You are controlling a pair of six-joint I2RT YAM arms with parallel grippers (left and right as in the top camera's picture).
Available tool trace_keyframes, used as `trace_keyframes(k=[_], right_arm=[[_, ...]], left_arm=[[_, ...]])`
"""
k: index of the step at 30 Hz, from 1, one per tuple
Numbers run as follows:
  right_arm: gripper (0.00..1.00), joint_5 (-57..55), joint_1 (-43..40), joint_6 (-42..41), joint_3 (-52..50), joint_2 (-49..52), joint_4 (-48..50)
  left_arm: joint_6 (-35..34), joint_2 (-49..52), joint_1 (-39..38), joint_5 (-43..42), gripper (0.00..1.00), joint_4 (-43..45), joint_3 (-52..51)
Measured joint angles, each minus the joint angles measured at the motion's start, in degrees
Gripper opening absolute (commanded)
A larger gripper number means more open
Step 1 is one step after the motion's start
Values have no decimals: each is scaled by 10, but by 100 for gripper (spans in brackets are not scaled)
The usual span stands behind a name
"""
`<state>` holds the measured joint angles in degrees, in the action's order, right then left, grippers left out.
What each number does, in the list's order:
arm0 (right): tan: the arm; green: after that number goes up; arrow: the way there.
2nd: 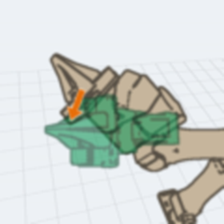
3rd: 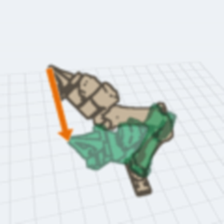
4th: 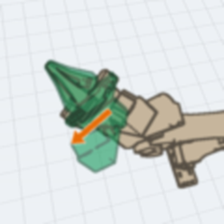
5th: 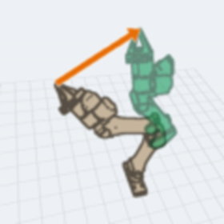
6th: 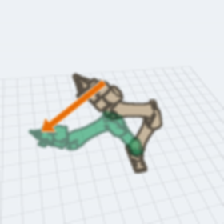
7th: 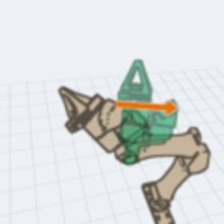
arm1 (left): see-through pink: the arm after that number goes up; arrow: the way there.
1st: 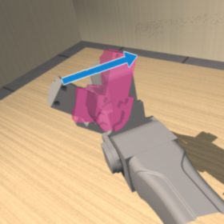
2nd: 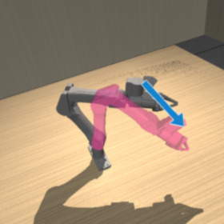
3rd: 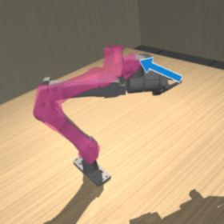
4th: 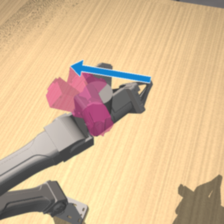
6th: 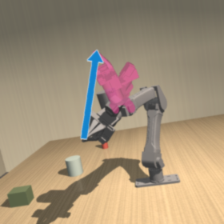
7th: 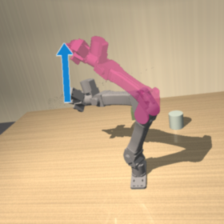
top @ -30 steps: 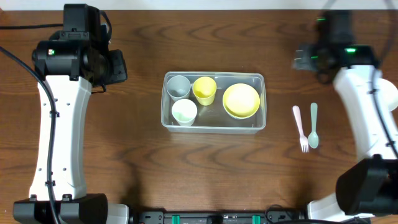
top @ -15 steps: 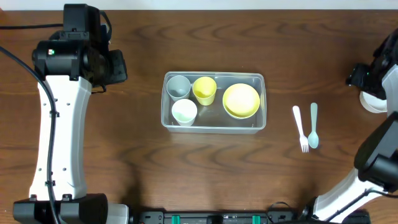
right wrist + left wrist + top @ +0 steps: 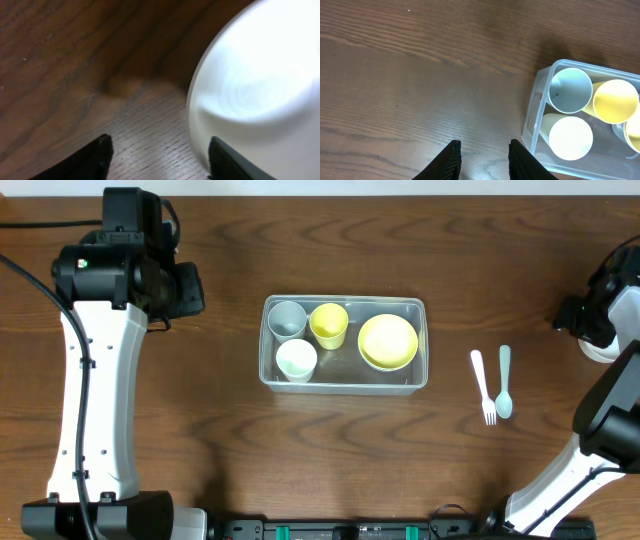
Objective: Pack container
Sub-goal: 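Move the right gripper to the white bowl and grasp it, then stack the white bowl onto the yellow bowl, release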
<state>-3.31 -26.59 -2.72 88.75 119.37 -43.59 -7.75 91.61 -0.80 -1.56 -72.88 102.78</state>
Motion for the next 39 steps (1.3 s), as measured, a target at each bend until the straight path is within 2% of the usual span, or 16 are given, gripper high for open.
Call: trace_keyframes(k=[3,8,10,12,19,24,35,39], right_arm=[[51,15,-1,7,0,0,-3],[48,30,-1,8,0,0,-8],[49,34,-1,8,0,0,-9],[57,36,-1,8,0,0,-10],[57,27,-1,10,0,0,-11],[50,19,-2,10,0,0,-12],[19,9,-4,14,-3,3,-12],[13,7,-9,15,-4,7,-14]], left_arm=[[0,0,0,0,33,0,0],[0,0,0,0,33,0,0],[0,0,0,0,33,0,0],[0,0,0,0,33,0,0],[0,0,0,0,33,0,0],[0,0,0,0,33,0,0],[0,0,0,0,33,0,0],[0,0,0,0,33,0,0]])
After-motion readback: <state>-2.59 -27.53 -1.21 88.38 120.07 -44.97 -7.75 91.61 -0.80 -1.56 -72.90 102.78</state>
